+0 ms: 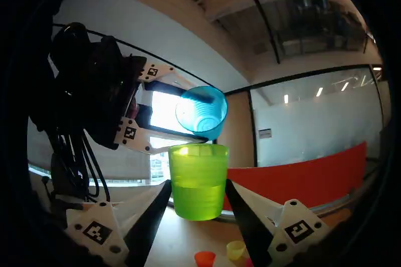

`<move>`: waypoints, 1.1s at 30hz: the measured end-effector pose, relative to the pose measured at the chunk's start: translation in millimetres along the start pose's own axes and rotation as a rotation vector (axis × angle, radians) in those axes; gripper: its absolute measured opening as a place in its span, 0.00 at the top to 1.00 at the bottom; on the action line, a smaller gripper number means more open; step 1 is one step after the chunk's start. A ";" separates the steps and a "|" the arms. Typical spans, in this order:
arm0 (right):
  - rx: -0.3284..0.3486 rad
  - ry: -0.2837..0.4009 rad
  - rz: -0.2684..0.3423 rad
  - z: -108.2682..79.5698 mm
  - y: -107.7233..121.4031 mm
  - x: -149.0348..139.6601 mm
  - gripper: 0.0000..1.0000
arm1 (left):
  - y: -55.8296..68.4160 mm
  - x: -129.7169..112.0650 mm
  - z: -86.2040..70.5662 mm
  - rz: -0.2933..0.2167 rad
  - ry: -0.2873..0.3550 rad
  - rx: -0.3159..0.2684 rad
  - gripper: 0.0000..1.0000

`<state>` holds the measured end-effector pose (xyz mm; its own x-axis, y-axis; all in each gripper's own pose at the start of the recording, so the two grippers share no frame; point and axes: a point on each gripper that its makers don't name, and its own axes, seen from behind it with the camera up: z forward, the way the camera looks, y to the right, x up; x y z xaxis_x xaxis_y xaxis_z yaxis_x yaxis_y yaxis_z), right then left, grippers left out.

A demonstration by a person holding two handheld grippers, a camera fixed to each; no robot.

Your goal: Pour water

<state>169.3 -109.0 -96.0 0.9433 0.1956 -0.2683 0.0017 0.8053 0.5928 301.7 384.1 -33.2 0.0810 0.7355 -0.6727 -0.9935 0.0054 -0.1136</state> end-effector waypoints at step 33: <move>0.010 0.018 0.006 2.3 1.9 10.1 0.19 | 34.1 -65.9 -2.3 -0.599 -0.109 -0.016 0.20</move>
<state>179.6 -106.7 -95.8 0.9372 0.2100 -0.2784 -0.0002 0.7988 0.6017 262.7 334.2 5.5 0.6162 0.6727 -0.4096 -0.7761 0.4304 -0.4608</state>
